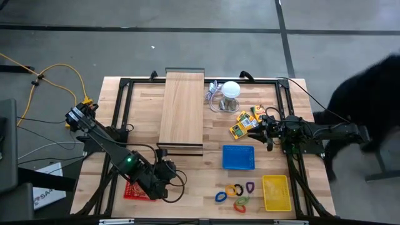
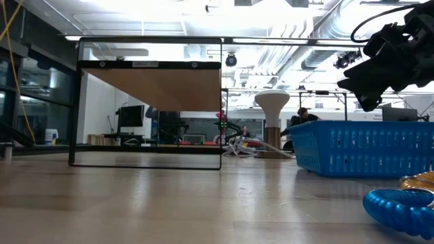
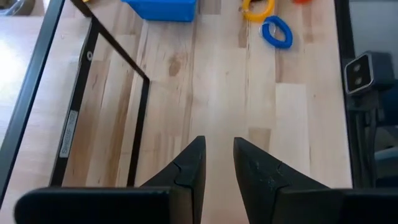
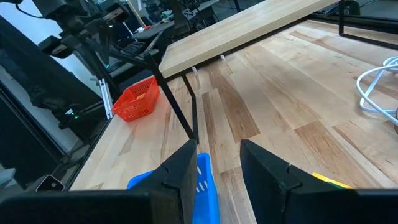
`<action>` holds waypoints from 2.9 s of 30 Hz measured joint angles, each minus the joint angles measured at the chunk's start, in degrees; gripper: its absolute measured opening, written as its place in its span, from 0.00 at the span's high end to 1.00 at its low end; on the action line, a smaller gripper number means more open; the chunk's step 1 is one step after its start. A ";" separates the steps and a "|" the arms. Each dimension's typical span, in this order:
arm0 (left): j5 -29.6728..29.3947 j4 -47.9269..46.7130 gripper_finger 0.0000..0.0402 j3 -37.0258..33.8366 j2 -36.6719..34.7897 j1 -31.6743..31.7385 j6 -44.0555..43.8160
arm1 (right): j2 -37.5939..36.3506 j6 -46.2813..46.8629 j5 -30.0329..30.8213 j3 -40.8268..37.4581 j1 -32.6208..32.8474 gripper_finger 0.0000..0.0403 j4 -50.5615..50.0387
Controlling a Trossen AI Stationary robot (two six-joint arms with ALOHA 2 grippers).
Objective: Pick & Place Office Desk Supplies
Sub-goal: Put the bottom yellow crayon box into the blue bin
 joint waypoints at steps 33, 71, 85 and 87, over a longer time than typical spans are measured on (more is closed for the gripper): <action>-0.09 3.48 0.81 0.02 0.07 2.49 -0.38 | 0.00 0.00 -0.01 0.00 -0.01 0.72 0.00; -0.11 23.86 0.81 0.02 0.07 2.51 -0.55 | 0.00 -0.39 1.10 0.00 0.01 0.72 -0.04; -0.11 25.37 0.81 0.02 0.09 2.51 -0.54 | 0.10 -9.68 -1.59 2.18 0.01 0.72 3.69; -0.11 25.55 0.81 0.02 0.09 2.51 -0.54 | 0.53 -12.83 -0.43 4.65 0.01 0.72 3.86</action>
